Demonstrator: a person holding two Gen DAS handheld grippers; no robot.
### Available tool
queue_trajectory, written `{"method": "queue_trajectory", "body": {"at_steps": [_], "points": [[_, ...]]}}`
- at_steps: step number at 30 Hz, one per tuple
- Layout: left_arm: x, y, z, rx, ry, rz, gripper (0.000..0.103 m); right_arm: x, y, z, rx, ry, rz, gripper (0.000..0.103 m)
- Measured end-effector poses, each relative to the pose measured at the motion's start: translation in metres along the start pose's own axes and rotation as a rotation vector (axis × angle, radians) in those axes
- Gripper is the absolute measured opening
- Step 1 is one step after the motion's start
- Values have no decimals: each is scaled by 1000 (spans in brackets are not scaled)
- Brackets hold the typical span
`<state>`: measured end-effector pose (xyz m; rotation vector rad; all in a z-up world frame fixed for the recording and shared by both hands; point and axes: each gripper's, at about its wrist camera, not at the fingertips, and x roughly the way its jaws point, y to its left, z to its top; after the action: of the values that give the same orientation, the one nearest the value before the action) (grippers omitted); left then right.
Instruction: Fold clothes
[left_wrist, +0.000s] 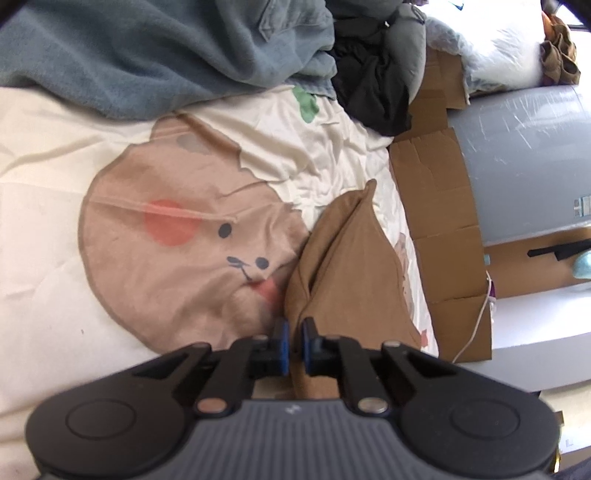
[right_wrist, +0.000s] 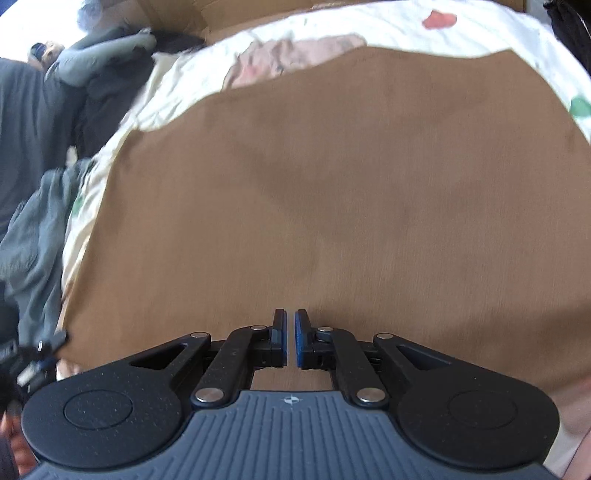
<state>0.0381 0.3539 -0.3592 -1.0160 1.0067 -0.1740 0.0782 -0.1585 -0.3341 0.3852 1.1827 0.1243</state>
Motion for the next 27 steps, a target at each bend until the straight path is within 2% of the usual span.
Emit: {"method": "queue_trajectory", "body": {"at_steps": [5, 12, 15, 19, 27], "points": [[3, 7, 2, -12, 11, 6, 8, 20, -4, 34, -12, -6, -41, 5], [6, 16, 3, -26, 37, 3, 8, 43, 3, 70, -84, -15, -51, 6], [4, 19, 2, -41, 34, 0, 8, 53, 6, 85, -107, -20, -60, 6], [1, 25, -1, -92, 20, -41, 8, 64, 6, 107, -111, -40, -61, 7], [4, 29, -3, -106, 16, -25, 8, 88, 12, 158, -163, -88, -61, 8]]}}
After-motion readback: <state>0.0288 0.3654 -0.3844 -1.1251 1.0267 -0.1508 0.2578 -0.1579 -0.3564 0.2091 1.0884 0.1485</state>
